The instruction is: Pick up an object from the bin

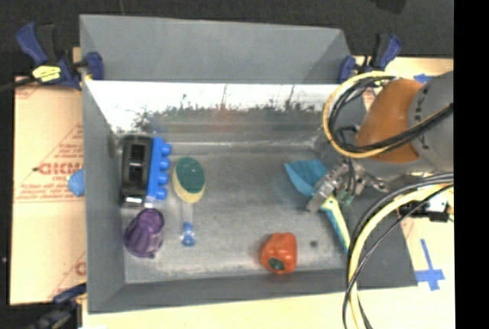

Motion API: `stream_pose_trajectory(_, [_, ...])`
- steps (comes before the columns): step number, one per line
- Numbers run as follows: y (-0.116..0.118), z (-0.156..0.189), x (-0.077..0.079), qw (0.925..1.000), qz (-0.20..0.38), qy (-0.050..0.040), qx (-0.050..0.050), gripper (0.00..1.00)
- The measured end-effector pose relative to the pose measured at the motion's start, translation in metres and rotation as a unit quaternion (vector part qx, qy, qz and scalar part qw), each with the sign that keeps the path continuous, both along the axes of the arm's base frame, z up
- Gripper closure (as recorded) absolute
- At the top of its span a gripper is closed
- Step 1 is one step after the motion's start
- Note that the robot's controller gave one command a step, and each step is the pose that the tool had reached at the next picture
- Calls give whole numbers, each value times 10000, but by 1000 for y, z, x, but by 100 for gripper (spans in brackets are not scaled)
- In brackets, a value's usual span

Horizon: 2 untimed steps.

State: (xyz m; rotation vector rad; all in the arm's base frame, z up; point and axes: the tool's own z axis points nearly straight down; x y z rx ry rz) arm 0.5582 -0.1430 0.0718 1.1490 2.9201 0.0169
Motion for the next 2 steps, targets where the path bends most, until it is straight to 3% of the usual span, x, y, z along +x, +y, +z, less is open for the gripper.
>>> stream_pose_trajectory(2, [-1,52,0,10000,44,-13,-9,100])
